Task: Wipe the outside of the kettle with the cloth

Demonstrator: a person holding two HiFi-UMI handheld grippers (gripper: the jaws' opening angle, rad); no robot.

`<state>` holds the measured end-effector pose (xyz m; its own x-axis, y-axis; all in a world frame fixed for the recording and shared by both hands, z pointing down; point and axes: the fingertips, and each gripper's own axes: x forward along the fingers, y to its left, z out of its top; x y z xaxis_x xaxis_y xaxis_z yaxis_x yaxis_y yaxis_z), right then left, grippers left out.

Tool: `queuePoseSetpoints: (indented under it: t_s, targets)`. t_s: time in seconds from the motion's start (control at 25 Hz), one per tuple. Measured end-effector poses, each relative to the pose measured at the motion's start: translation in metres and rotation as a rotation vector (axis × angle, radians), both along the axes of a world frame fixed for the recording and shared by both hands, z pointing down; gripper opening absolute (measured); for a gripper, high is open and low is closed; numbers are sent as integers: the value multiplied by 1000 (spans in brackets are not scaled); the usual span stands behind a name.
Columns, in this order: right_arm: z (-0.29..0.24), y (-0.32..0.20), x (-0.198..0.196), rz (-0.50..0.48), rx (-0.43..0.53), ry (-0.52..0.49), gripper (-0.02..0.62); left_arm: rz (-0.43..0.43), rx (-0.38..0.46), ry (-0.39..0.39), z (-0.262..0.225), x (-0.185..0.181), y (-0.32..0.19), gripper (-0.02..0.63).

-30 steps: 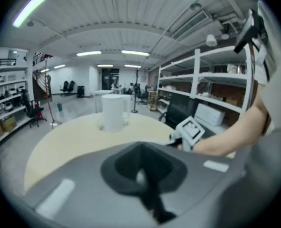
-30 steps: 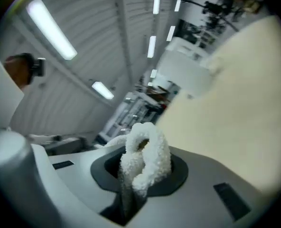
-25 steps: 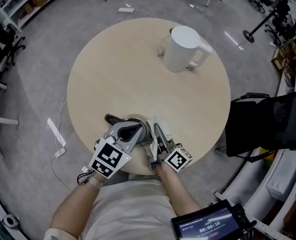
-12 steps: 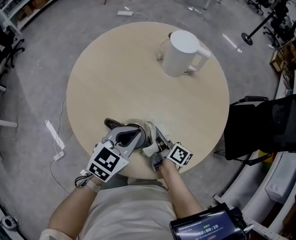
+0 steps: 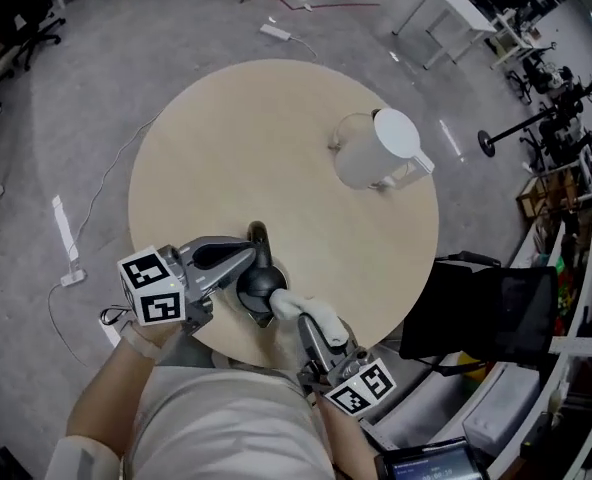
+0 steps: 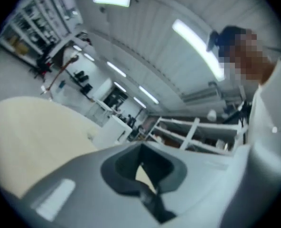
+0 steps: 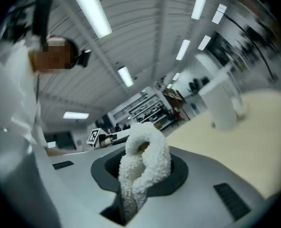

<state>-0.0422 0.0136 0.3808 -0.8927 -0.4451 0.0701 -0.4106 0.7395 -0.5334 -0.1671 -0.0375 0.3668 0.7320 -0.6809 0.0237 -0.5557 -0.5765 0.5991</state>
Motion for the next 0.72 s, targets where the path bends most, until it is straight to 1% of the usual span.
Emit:
queuePoseSetpoints:
  t_s: [0.04,0.08,0.12,0.16,0.2,0.24,0.28,0.32,0.36,0.44,0.48,0.52,0.6,0.64,0.68,0.72]
  targets:
    - [-11,1,-13,-95,162,120,75,-57,-46,83,3,-14,12,-3]
    - [-11,10,-32,-246,305,249,75,-97,-102,145,13,-23,26,-3]
    - [-2,26,-53,-438,425,378,75,-128,-160,185,29,-28,40,-3]
    - [12,43,-72,-639,531,499,75,-154,-211,208,46,-30,53,-3]
    - [28,56,-86,-804,621,591,75,-177,-252,224,62,-31,65,-3]
    - [37,58,-98,-899,670,627,75,-196,-283,241,74,-31,75,-3]
    - [39,50,-107,-912,643,592,75,-206,-307,262,84,-29,84,-3]
    - [35,34,-114,-861,520,508,75,-207,-324,281,91,-25,91,-3]
    - [32,11,-117,-775,309,417,75,-197,-336,292,96,-20,97,-3]
    - [36,-30,-113,-594,-171,244,75,-159,-347,278,101,-10,105,-3]
    - [40,-45,-109,-520,-353,162,75,-145,-343,258,99,-8,107,-3]
    - [44,-54,-106,-454,-486,93,75,-140,-330,236,95,-8,107,-3]
    - [52,-66,-98,-314,-668,-15,75,-155,-283,196,82,-13,101,-3]
    - [56,-70,-94,-244,-718,-45,75,-169,-256,175,77,-16,95,-3]
    - [58,-72,-90,-190,-709,-38,75,-184,-233,153,73,-20,89,-3]
    - [57,-74,-89,-164,-622,20,75,-196,-221,134,72,-24,83,-3]
